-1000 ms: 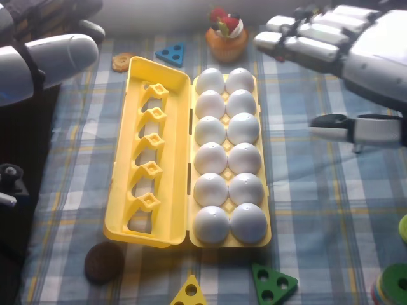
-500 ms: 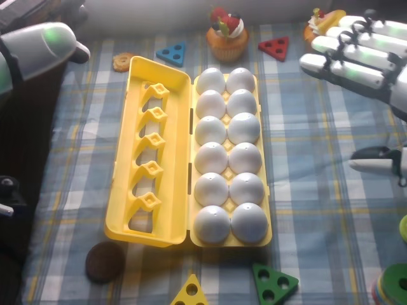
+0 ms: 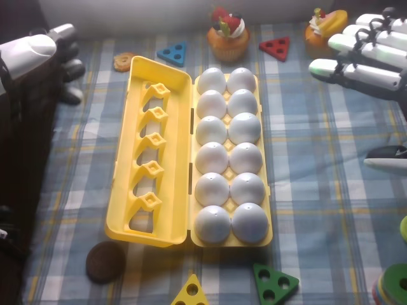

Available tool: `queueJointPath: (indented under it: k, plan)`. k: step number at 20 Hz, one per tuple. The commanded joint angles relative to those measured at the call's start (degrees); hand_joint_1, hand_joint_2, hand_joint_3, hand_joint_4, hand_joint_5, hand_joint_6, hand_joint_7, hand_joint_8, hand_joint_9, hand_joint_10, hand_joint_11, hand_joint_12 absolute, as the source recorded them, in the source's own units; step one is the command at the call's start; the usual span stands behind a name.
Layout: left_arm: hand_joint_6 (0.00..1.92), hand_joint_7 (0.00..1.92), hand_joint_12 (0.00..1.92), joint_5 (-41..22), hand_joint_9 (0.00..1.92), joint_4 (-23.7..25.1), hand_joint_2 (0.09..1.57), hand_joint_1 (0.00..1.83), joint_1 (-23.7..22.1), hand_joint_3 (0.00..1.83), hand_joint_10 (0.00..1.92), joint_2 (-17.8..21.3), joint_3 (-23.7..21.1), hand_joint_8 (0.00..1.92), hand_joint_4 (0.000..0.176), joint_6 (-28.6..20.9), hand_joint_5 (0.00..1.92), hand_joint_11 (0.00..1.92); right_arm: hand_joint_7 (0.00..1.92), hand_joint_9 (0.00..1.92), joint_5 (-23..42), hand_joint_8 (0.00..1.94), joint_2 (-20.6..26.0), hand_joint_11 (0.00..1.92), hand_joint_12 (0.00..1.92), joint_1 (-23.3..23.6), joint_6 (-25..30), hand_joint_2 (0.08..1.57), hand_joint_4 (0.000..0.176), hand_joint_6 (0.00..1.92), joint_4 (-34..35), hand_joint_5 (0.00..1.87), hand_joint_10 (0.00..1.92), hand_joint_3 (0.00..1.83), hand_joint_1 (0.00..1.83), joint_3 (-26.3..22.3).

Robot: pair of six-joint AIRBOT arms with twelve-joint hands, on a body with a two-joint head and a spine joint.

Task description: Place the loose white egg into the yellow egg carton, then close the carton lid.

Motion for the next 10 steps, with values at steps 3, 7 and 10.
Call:
queueJointPath:
  k: [3,7,10]
  plan:
    - [0.00,0.00,1.45,-0.82,0.26,4.17,1.25,0.05,-0.71,0.00,0.05,0.09,1.30,0.00,0.000,-5.78,0.00,0.00,0.00,0.00,6.50,0.00,0.32,0.00,0.00,0.12,-0.23,1.17,0.104,0.00,0.23,0.00,0.00,0.00,0.53,-0.11]
    - [0.00,0.00,1.37,4.19,0.32,10.46,1.29,0.00,-0.86,0.00,0.05,-1.93,3.37,0.00,0.000,-13.17,0.00,0.00,0.00,0.00,5.88,0.00,0.27,0.00,0.00,0.11,-0.23,1.19,0.078,0.00,0.24,0.00,0.00,0.01,0.58,-0.10]
    - [0.00,0.00,1.38,5.19,0.32,13.37,1.28,0.00,-0.86,0.00,0.05,-2.53,3.40,0.00,0.002,-15.49,0.00,0.00,0.00,0.00,5.58,0.00,0.04,0.00,0.00,0.00,-0.23,1.19,0.087,0.00,0.29,0.00,0.00,0.01,0.52,-0.10]
